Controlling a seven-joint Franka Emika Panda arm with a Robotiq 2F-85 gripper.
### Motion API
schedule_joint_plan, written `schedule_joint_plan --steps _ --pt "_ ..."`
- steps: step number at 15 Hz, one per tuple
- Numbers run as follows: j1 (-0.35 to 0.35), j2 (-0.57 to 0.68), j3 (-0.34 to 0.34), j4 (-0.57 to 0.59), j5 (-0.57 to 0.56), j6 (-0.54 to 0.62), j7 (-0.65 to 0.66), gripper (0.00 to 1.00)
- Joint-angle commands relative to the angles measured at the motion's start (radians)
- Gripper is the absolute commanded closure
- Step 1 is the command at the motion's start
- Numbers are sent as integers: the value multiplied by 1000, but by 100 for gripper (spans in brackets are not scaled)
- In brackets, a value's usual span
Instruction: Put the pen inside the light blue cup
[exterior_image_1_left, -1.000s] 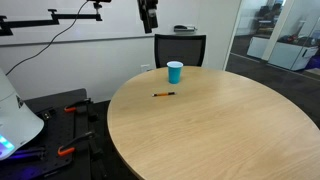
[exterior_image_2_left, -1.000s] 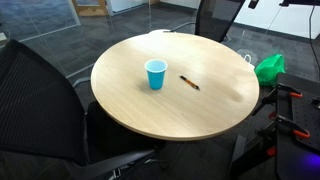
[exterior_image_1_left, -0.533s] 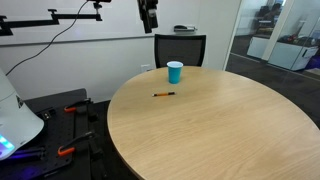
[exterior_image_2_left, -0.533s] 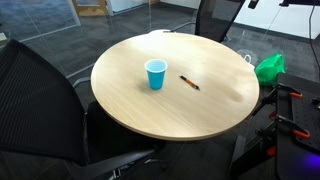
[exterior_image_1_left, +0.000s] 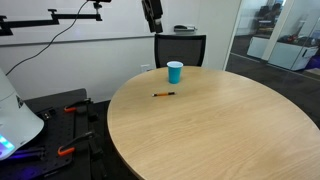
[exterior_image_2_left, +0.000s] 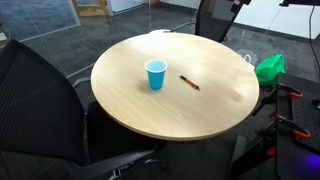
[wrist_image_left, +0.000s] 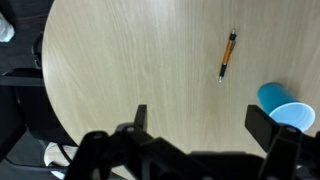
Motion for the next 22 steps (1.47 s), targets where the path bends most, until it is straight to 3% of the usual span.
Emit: schedule_joint_plan --steps 1,12,22 --pt "45 102 -14 27 94 82 -5 0" --pt "111 398 -18 136 470 298 -198 0" --pt "106 401 -17 119 460 278 -180 0"
